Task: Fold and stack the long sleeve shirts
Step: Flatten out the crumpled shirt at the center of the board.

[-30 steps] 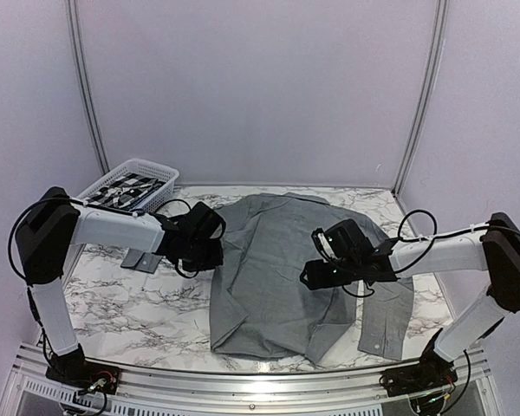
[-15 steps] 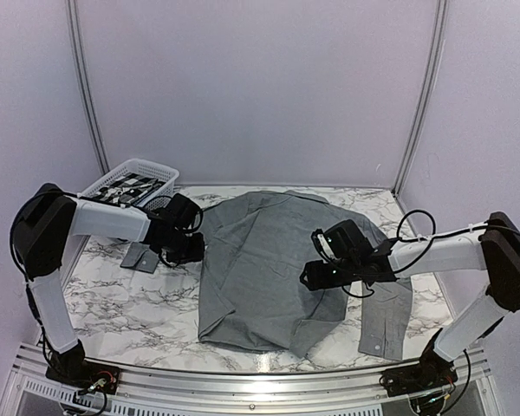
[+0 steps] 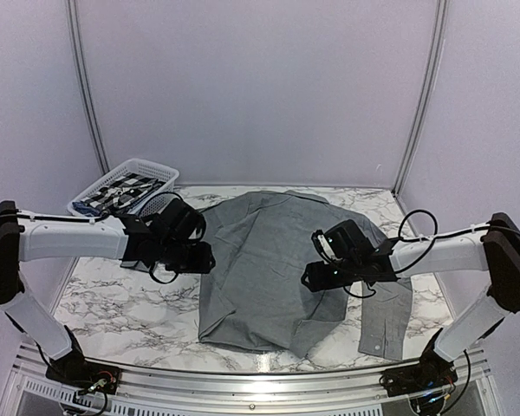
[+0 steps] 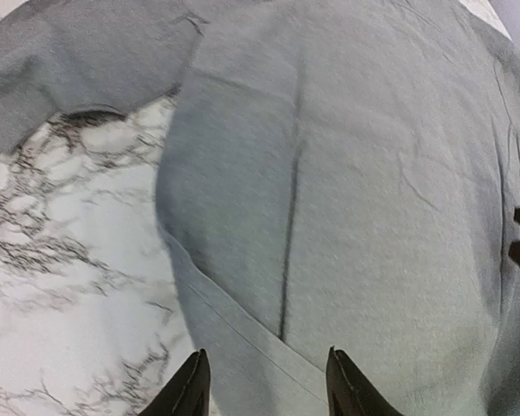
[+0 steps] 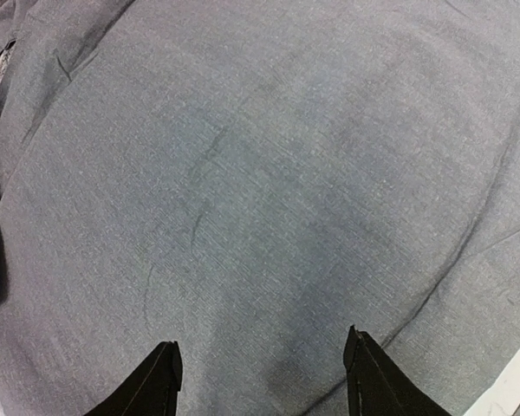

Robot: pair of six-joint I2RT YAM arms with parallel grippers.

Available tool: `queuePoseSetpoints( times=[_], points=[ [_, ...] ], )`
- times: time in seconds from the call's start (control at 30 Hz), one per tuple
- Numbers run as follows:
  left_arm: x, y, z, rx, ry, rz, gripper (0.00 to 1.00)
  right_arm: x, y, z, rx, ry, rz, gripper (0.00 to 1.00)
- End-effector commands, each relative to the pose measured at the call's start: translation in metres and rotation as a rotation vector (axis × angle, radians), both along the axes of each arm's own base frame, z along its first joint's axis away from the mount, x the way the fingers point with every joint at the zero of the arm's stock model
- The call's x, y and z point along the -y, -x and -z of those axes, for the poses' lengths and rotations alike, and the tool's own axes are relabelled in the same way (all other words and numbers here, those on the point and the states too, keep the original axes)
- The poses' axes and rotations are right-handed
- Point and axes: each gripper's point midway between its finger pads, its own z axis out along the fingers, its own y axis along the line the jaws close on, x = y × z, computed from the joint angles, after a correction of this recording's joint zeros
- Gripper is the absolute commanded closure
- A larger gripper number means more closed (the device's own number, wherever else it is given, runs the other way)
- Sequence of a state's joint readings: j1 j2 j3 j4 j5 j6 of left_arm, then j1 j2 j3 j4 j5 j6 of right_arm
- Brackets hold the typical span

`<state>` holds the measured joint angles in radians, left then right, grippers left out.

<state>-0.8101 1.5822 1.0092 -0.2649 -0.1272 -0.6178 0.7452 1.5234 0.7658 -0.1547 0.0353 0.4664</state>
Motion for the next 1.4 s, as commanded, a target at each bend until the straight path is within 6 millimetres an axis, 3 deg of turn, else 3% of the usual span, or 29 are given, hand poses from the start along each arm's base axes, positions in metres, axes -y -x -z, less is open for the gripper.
queuePoseSetpoints(
  times=[0.0,0.1,0.33,0.6,0.73,0.83,1.1,1.23,1.37],
  points=[
    [0.003,0.044,0.023,-0.049,-0.141,0.046,0.52,-0.007,0.0,-0.015,0.021,-0.014,-0.029,0.4],
    [0.022,0.062,0.03,-0.052,-0.177,0.1,0.52,-0.007,0.001,-0.014,0.017,-0.015,-0.033,0.4],
    [0.058,0.084,0.046,-0.058,-0.249,0.179,0.52,-0.004,0.004,-0.011,0.012,-0.015,-0.024,0.4],
    [0.058,0.095,0.067,-0.065,-0.352,0.201,0.53,-0.002,0.005,-0.01,0.013,-0.013,-0.019,0.4],
    [0.044,0.09,0.075,-0.038,-0.429,0.16,0.57,-0.004,0.004,-0.01,0.012,-0.016,-0.02,0.4],
    [0.035,0.086,0.074,-0.014,-0.45,0.119,0.67,-0.005,0.003,-0.01,0.014,-0.017,-0.023,0.4],
    [0.011,0.075,0.053,0.074,-0.439,-0.012,0.9,-0.007,0.002,-0.009,0.01,-0.017,-0.029,0.41],
    [-0.017,0.071,0.039,0.107,-0.411,-0.128,0.94,-0.007,0.002,-0.01,0.014,-0.02,-0.031,0.41],
    [-0.058,0.072,0.036,0.1,-0.38,-0.249,0.94,-0.007,0.003,-0.011,0.013,-0.023,-0.035,0.41]
  ],
)
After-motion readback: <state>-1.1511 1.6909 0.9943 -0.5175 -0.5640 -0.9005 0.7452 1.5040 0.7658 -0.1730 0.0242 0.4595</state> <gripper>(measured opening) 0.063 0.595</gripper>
